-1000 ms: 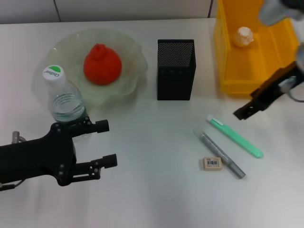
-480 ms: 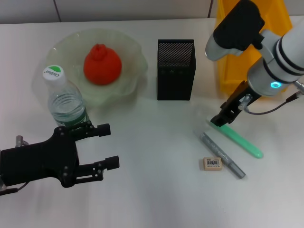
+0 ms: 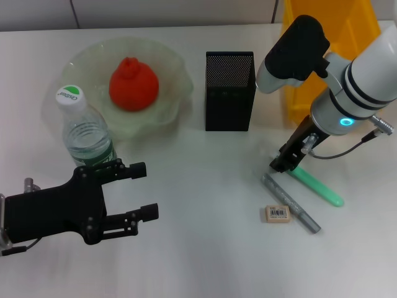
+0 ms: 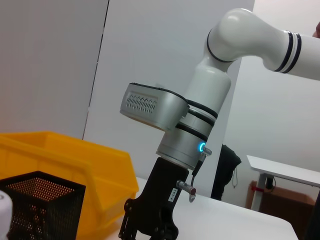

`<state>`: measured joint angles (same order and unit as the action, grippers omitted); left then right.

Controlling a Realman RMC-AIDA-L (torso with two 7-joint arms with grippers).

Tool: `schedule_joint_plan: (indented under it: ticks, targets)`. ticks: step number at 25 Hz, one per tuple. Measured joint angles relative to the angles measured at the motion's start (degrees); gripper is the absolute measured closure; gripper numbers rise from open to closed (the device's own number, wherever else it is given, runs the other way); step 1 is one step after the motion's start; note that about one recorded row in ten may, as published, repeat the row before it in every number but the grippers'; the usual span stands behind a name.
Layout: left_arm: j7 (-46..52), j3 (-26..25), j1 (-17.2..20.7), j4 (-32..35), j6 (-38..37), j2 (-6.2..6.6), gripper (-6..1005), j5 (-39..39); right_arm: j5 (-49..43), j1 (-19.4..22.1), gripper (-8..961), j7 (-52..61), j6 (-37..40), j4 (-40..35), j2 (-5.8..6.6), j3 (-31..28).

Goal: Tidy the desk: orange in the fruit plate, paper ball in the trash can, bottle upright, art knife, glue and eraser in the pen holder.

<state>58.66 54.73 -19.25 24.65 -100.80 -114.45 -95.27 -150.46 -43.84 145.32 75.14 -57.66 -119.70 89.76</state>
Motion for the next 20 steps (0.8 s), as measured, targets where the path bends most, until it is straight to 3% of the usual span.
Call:
schedule_joint_plan:
  ticks: [4, 9, 12, 15, 16, 17, 18, 19, 20]
  targets:
    - [0.0, 0.1, 0.0, 0.0, 0.2, -0.04, 224, 0.0, 0.0, 0.2, 556, 0.0, 0.0, -0.4, -0.02, 0.1]
    - [0.0, 0.0, 0.2, 0.0, 0.3, -0.13, 223, 0.0, 0.0, 1.3, 722, 0.0, 1.7, -3.6, -0.02, -0.2]
    - [0.0, -0.2, 0.3, -0.1, 0.3, -0.12, 223, 0.0, 0.2, 2.8, 754, -0.3, 5.2, -9.6, 0.23, -3.5]
    - [0.0, -0.2, 0.5, 0.0, 0.2, -0.11, 223, 0.0, 3.8, 5.1, 787, -1.8, 9.8, -19.4, 0.37, -12.4]
    - [0.0, -0.2, 0.6, 0.0, 0.1, -0.11, 223, 0.0, 6.9, 5.7, 787, -2.7, 10.9, -22.2, 0.41, -16.9]
    - [0.0, -0.2, 0.6, 0.0, 0.1, -0.1, 223, 0.0, 15.4, 6.3, 786, -5.5, 11.7, -24.2, 0.49, -25.5]
    - [0.0, -0.2, 0.6, 0.0, 0.1, -0.1, 223, 0.0, 20.6, 6.5, 781, -7.5, 11.7, -23.9, 0.52, -29.9]
    - [0.0, -0.2, 0.6, 0.0, 0.1, -0.13, 224, 0.0, 20.6, 6.5, 775, -7.5, 11.7, -23.9, 0.52, -29.9]
    - [0.0, -0.1, 0.6, 0.0, 0.2, -0.2, 224, 0.0, 32.6, 6.6, 770, -13.1, 11.1, -19.5, 0.67, -37.8]
